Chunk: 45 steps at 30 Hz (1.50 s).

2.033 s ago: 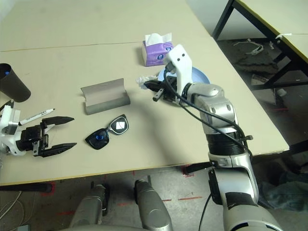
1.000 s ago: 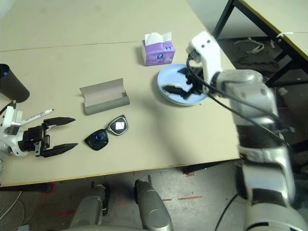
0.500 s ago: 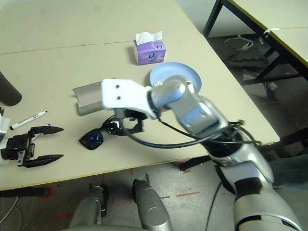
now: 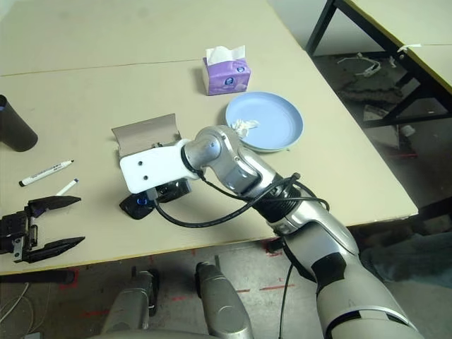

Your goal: Organize and tidy the items on the table.

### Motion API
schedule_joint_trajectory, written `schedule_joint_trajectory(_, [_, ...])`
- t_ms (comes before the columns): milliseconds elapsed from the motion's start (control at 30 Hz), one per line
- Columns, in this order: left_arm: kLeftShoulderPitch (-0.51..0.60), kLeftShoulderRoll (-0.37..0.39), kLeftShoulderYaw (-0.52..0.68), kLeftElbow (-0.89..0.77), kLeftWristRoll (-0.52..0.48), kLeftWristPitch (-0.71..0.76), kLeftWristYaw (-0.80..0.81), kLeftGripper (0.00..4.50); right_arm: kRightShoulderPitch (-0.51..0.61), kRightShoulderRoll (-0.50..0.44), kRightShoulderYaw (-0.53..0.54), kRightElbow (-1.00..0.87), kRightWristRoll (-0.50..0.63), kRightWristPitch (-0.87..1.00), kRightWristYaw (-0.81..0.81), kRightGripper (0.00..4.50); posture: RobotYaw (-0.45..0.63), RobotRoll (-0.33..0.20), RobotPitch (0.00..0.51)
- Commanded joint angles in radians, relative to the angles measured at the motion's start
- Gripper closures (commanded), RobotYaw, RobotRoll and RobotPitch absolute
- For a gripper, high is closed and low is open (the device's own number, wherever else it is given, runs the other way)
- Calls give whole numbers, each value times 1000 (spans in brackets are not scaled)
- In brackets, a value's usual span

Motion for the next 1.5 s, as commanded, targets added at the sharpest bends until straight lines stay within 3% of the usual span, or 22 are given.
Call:
schedule_joint_trajectory(33, [18,-9,12,-19,-10,7,12,0,-1,6,14,30,-29,-46,30,8,-102,0,231])
schedule_joint_trajectory(467, [-21,-11,-13,-4,-3,9,19,0,14,-5,-5,70,-93,-47,62,8,-120,0,228])
schedule_joint_trajectory(933, [-37,-11,-17,15,6,4,12,0,44,11,-21,22,-76,44,99,8,-124,0,233])
schedule_joint_trajectory(1033, [-34,-18,-22,14,7,4,16,0,48,20,-25,12,-71,58,103,622,-124,0,234])
schedule_joint_trajectory(1367, [-32,-34,-33,-1,6,13,27,0,66,26,-25,-26,-60,92,124,4204,-125,0,237])
schedule_joint_trajectory(1500, [-41,-36,-34,2,2,19,29,0,66,27,-25,-26,-63,91,131,4266,-128,0,237])
